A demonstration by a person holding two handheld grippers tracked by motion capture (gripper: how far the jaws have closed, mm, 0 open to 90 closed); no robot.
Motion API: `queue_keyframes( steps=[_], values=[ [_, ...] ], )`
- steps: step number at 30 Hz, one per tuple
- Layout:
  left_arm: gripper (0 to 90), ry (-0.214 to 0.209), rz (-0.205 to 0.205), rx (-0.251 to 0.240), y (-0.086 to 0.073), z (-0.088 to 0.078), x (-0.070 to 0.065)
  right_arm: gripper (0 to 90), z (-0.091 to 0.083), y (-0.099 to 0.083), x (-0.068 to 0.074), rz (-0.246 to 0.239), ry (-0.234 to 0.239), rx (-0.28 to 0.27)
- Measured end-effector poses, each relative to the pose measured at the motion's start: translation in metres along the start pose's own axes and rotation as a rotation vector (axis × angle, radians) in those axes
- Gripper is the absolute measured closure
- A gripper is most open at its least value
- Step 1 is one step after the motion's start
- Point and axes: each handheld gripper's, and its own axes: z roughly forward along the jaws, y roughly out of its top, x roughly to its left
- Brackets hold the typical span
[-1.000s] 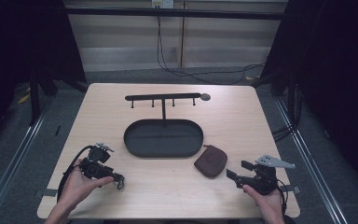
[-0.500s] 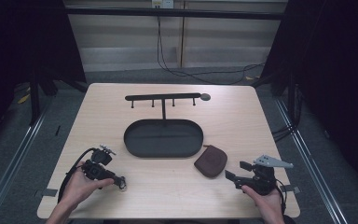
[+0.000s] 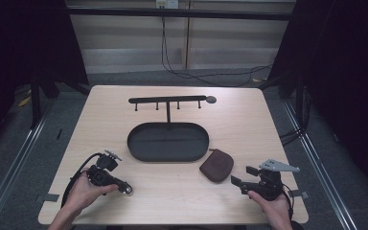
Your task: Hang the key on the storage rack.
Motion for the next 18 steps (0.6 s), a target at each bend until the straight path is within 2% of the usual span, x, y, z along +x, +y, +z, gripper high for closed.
queue_keyframes(
  steps=[7, 9, 13, 16, 18],
  values=[
    [80.9, -0.01, 0.018, -0.002, 0.001, -0.002, -0.004, 21.3, 0.0, 0.0, 0.0, -0.001, -0.003, 0.003],
    [82.4, -0.013, 0.024, -0.006, 0.002, -0.001, -0.008, 21.3, 0.0, 0.0, 0.0, 0.0, -0.003, 0.004],
    [86.1, -0.021, 0.057, 0.005, 0.003, 0.0, -0.013, 21.3, 0.0, 0.0, 0.0, 0.004, -0.002, 0.006],
    [87.1, -0.017, 0.066, 0.01, 0.005, 0.0, -0.016, 21.3, 0.001, 0.0, 0.0, 0.003, -0.004, 0.004],
    [88.3, -0.009, 0.091, 0.009, 0.008, -0.003, -0.023, 21.2, 0.001, 0.0, 0.0, 0.005, -0.006, 0.004]
  ],
)
